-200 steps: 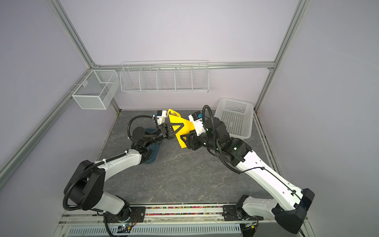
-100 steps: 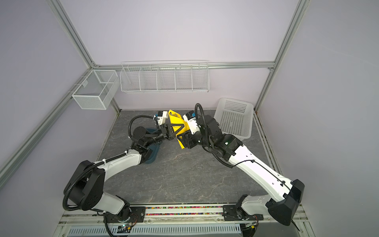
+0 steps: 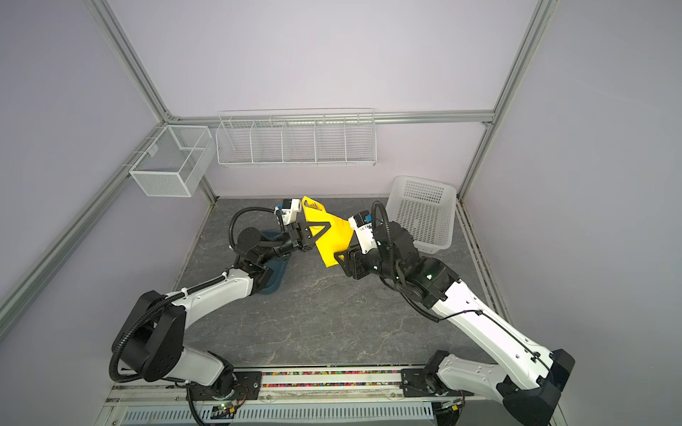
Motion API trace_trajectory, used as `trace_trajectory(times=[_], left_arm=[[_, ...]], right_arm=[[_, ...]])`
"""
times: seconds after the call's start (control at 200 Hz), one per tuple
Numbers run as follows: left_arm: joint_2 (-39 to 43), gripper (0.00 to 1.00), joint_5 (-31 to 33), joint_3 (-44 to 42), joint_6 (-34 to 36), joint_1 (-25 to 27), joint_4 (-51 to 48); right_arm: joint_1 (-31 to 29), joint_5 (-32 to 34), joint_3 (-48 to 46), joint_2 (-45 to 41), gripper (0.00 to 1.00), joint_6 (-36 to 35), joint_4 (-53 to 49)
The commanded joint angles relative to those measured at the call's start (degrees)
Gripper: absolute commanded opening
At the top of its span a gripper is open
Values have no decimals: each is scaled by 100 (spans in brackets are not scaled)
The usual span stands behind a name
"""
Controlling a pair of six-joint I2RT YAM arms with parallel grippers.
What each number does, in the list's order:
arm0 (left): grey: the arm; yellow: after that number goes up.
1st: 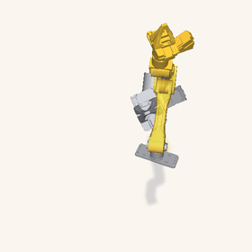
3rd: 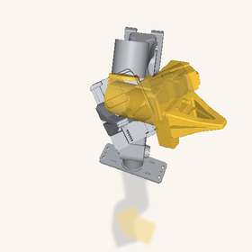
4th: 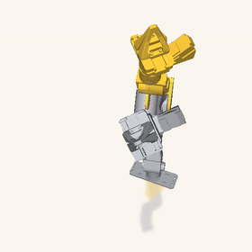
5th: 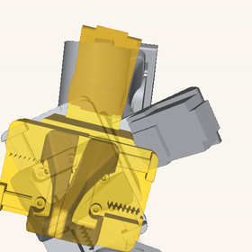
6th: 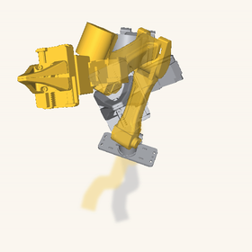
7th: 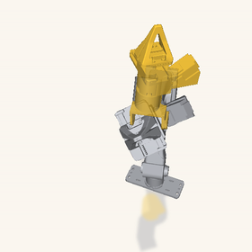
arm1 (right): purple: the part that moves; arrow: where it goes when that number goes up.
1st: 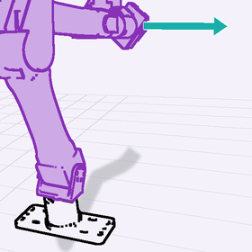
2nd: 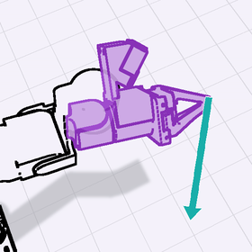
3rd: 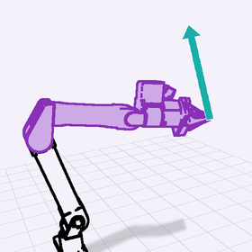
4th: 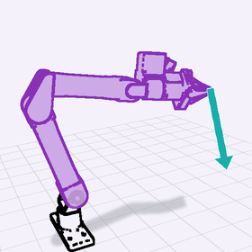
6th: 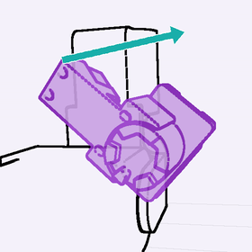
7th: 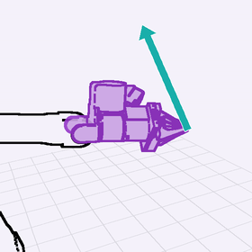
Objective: Place the utensils on the paper napkin and roll it up
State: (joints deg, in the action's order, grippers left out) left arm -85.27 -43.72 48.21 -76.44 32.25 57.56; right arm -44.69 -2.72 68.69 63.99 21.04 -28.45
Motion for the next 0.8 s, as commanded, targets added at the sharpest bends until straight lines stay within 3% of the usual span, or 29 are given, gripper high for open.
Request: trace_trajectory(times=[0.0,0.425,0.685,0.795], left_arm=[[188,0,19,58,-54,-18,267],[222,0,25,57,-47,-20,253],[204,0,47,-9,165,-20,53],[161,0,30,6,165,-21,75]], right_arm=[[53,78,-182,25,57,210,63],[94,225,-438,-148,53,197,-79],[94,298,-81,-826,57,-61,253],[92,38,9,-826,65,-194,622]])
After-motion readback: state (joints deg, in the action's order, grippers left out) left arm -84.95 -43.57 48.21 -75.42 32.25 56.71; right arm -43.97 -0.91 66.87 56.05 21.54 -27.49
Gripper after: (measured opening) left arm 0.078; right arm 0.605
